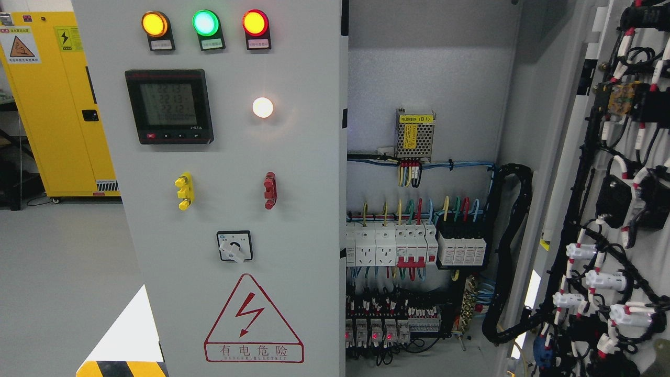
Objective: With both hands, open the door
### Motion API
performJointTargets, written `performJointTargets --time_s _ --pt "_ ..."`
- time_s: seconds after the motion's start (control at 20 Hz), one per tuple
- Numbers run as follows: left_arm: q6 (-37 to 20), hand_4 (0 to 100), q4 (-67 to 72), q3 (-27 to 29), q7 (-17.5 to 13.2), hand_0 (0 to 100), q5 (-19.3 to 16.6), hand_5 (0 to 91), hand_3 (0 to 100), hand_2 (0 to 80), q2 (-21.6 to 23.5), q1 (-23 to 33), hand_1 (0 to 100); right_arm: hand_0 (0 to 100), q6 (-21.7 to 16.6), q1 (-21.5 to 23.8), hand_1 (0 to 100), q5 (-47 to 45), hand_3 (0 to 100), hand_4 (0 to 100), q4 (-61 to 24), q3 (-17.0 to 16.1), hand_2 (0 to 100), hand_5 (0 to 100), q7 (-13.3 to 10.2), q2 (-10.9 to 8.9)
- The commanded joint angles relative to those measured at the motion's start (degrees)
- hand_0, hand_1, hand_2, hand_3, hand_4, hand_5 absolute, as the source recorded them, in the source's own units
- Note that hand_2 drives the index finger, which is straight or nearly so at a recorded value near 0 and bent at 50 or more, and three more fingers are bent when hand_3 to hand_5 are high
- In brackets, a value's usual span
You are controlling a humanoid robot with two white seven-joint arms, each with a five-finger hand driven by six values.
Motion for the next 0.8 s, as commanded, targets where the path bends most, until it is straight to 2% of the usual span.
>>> performJointTargets --time_s 0.0,0.1,0.25,0.5,0.75 --pt "0.31 0 1.11 -0.18 0.3 12 -0.22 0.0 0 0.0 0.17 -0.14 56 0 -2.87 -0.87 50 0.02 0 0 -20.82 3.11 4 0 -0.15 1.18" --pt "0.31 0 1.11 -0.18 0.21 12 -0.22 0.0 0 0.0 0.25 -0.15 56 0 -5.6 -1.83 50 0.11 0 0 -20.73 3.2 4 0 -0.15 1.54" --pt "0.31 0 1.1 -0.18 0.12 12 -0.22 0.0 0 0.0 0.25 -0.15 56 0 -6.84 -4.2 50 0.11 0 0 -20.64 3.19 4 0 -0.15 1.89" --pt "0.22 0 0.75 -0.18 0.12 12 -0.22 0.0 0 0.0 0.34 -0.23 56 0 -6.75 -10.35 50 0.72 0 0 -20.29 2.93 4 0 -0.15 2.68" --pt "0.14 0 0.75 -0.09 0.12 12 -0.22 0.0 0 0.0 0.25 -0.67 56 0 -6.23 -18.61 50 1.07 0 0 -16.79 2.93 4 0 -0.15 3.38"
